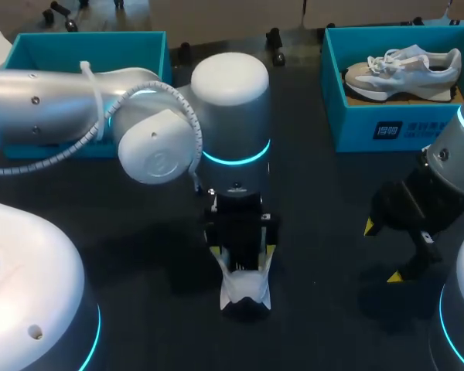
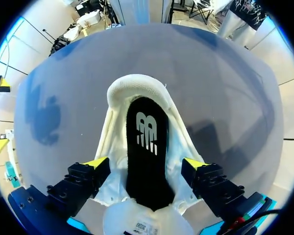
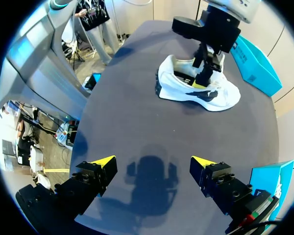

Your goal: Take the shoe out of the shoebox, open the shoe tongue, remove and reinsert the insole, then place the shoe into the shoebox

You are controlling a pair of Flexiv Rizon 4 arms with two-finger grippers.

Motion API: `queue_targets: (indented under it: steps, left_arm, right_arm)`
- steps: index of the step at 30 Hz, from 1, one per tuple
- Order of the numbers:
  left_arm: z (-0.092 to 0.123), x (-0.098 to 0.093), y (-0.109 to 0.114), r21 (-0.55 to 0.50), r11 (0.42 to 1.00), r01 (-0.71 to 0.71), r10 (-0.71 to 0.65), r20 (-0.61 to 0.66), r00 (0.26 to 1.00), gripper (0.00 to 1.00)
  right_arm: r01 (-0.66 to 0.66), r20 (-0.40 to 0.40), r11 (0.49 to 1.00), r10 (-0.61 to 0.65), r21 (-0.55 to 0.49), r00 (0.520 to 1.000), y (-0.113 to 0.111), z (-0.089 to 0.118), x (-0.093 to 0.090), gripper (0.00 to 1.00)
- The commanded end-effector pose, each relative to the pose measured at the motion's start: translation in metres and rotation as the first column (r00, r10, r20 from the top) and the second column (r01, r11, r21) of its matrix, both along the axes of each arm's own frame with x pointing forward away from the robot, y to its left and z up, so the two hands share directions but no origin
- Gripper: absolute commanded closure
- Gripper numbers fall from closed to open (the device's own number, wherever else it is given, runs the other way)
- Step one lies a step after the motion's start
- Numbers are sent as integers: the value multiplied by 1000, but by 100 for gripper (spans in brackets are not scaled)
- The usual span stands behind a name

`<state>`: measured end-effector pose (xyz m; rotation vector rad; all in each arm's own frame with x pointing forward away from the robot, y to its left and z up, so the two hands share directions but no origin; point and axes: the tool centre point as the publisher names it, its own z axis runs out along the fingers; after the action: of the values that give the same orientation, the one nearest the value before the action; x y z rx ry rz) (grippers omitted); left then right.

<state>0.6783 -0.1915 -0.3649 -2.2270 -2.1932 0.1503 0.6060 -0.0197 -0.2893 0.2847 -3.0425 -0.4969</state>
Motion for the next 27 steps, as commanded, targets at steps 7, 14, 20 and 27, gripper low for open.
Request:
queue_targets:
  steps: [7,14,20,27]
  left_arm:
    - [11,13,-1,-22,1000,4,-4,-17,1000,0]
    - [19,17,0,-28,1000,4,-5,-12,1000,0]
    - [25,23,3,-22,1000,-5,5,-7,1000,0]
    - [31,32,8,-11,1000,-26,26,4,1000,0]
  right_arm:
    - [0,3,1000,0,1,1000,-1,-1,-1,0]
    - [0,3,1000,0,1,1000,-1,-1,-1,0]
    - [0,3,1000,0,1,1000,-1,-1,-1,0]
    - [0,3,1000,0,1,1000,-1,-1,-1,0]
